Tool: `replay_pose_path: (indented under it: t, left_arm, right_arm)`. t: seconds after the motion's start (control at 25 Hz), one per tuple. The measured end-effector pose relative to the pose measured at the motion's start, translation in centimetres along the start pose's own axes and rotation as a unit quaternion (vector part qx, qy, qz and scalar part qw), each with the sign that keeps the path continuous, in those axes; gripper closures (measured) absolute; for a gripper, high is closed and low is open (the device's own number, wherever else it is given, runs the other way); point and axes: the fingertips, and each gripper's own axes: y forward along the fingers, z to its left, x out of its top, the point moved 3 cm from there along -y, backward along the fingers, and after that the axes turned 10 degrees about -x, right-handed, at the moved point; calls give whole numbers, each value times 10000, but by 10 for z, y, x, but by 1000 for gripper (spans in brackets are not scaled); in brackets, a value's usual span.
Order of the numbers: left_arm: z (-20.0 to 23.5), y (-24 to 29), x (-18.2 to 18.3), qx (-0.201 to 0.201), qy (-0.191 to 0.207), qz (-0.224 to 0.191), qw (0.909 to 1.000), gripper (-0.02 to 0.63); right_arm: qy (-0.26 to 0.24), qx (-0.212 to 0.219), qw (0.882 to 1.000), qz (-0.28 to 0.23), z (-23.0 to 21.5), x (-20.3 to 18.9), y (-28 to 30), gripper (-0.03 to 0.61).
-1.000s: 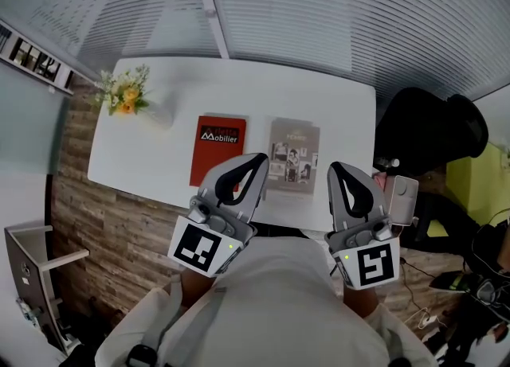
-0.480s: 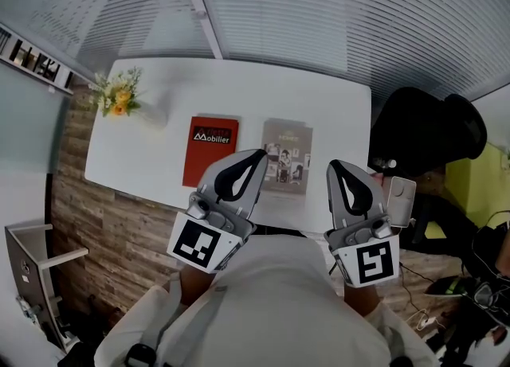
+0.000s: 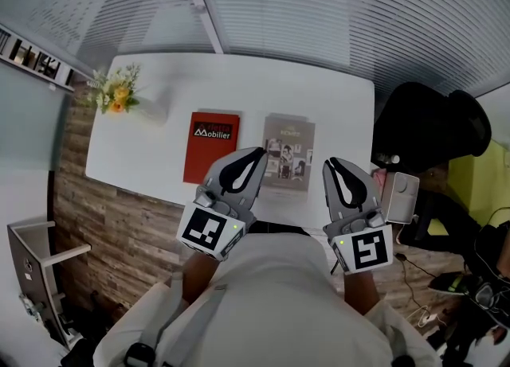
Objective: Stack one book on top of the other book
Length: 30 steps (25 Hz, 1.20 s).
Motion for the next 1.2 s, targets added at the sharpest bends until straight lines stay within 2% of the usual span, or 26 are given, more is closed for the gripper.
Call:
replay_pose_path:
  t: [0.24,0.4,0.72,0.92,1.2]
  left_arm:
    - [4,2,-37,-2,-220,263,9994,577]
    - [8,0,-65,12,-540,433,9976,568]
    - [15,-4,-120,78,-962,906,9912,546]
    - [18,-2,-152,-33,-1320,1084,9853,545]
    - [26,4,-195,-77,-1520,1460,9775,507]
  right_arm:
    - [-17,28,9995,315,-1,-36,1,534]
    - [85,34,9985,534,1,-59,2,527]
    - [373,56,9931,1107,2,-118,7,505]
    - [324,-11,9896,1403,5,-153,12,489]
    - [532,22,9812,1852,12,-203,21,441]
